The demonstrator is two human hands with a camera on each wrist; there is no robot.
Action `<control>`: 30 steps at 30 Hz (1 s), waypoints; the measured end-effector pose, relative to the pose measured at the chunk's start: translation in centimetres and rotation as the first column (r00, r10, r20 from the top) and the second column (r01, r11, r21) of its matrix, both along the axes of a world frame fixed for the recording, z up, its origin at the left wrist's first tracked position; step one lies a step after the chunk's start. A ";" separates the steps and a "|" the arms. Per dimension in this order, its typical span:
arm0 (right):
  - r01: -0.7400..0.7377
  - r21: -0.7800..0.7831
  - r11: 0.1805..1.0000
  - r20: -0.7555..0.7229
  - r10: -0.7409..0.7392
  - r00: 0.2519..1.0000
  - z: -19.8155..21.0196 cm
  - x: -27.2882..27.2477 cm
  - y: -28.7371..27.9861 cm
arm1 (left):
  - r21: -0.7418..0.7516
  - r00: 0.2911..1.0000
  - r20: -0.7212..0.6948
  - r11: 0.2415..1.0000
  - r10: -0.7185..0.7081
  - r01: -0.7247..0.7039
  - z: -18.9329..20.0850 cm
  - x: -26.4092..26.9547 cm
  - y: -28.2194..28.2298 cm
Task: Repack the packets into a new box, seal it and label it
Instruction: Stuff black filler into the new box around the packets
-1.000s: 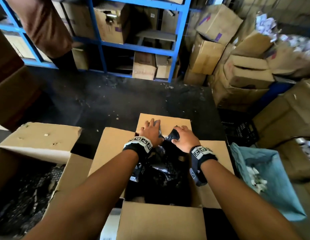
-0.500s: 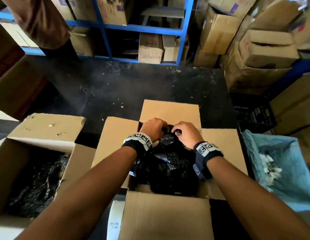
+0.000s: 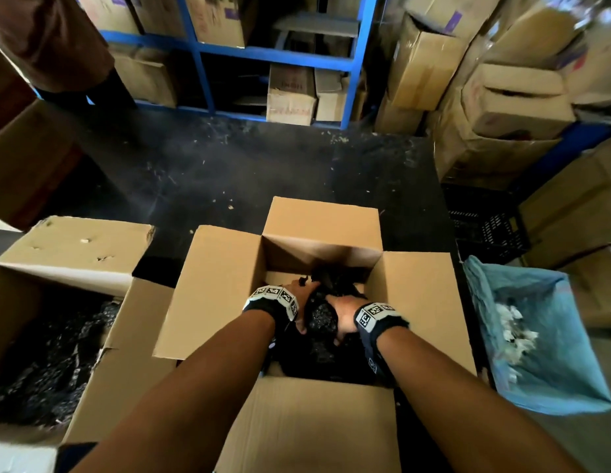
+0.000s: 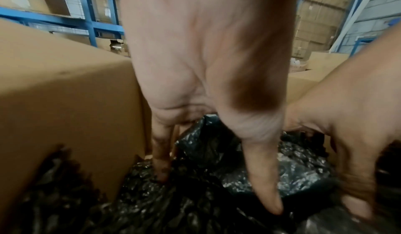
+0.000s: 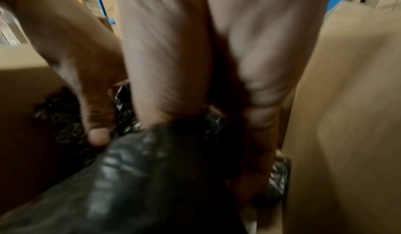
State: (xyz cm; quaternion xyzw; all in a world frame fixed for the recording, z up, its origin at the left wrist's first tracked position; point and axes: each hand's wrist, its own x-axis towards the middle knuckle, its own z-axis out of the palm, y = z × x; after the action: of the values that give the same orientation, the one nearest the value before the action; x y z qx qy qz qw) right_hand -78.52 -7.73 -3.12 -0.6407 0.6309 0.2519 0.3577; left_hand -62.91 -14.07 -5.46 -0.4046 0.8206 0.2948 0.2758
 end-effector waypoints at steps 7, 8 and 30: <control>0.076 -0.161 0.984 -0.070 -0.088 0.994 2.7 -0.7 -2.0 | -0.202 0.987 -0.033 0.966 0.156 -0.159 1.6 0.6 -1.2; 0.108 -0.205 0.973 -0.089 -0.128 0.988 3.4 -0.9 -2.4 | -0.254 0.985 -0.036 0.952 0.167 -0.170 2.7 0.8 -1.7; 0.055 -0.142 0.988 0.020 -0.052 0.998 4.7 0.4 -3.0 | -0.259 0.976 -0.056 0.941 0.209 -0.216 3.8 0.5 -0.9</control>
State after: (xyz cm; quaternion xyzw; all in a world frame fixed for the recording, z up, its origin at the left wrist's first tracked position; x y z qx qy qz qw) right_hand -78.07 -10.70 1.62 -0.6495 0.6614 0.1913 0.3227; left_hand -62.37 -14.92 -1.64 -0.5196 0.8078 0.2167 0.1746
